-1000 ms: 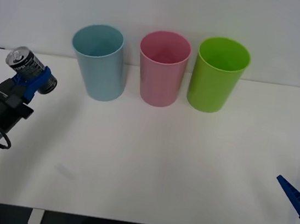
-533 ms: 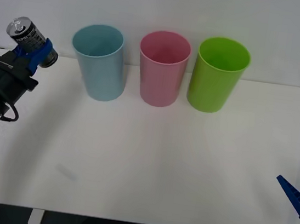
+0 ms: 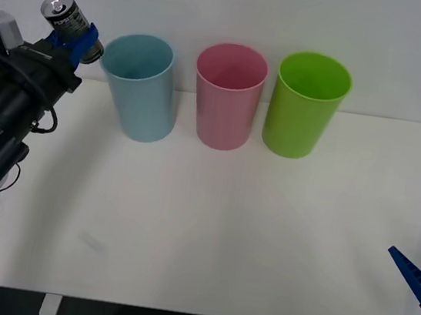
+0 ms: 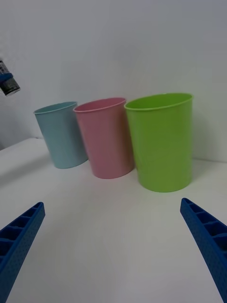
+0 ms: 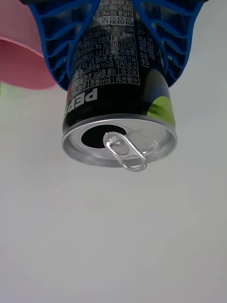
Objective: Grasp the object on the table and drop it into the matching bin: aluminum can to the light blue bin, PET bottle to the pink bin.
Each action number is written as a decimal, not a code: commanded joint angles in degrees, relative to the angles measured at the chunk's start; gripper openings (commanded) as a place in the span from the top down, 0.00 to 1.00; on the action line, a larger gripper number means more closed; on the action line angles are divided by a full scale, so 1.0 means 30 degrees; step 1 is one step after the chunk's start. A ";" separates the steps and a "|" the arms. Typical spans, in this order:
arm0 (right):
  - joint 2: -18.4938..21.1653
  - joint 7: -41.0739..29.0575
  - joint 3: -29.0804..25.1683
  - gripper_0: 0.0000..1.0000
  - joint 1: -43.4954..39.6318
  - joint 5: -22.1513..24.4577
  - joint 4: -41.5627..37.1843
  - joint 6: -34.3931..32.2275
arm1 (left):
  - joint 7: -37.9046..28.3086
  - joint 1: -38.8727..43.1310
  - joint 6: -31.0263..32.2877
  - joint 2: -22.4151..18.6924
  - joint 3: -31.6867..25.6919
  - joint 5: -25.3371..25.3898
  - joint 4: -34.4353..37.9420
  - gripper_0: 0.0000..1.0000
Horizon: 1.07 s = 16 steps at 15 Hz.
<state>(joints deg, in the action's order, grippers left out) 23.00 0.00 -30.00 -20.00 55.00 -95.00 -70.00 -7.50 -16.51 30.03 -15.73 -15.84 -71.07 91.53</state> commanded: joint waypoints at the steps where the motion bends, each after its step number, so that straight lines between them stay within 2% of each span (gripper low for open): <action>1: 0.0000 0.0000 0.0000 0.00 0.0000 0.0000 0.0000 0.0000 | 0.0186 -0.1734 -0.0460 0.0000 0.0154 -0.0890 -0.1711 1.00; 11: 0.0000 0.0000 0.0000 0.00 0.0000 0.0000 0.0000 0.0000 | 0.0450 -0.7037 -0.0548 0.0000 0.0564 -0.4376 -0.8303 1.00; 16: 0.0000 0.0000 0.0000 0.00 0.0000 0.0000 0.0000 0.0000 | 0.0479 -0.7975 -0.0548 0.0000 0.0740 -0.4816 -0.9445 1.00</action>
<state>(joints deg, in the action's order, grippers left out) 23.00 0.00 -30.00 -20.00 55.00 -95.00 -70.00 -6.00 -40.41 28.35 -15.73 -13.81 -85.58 63.22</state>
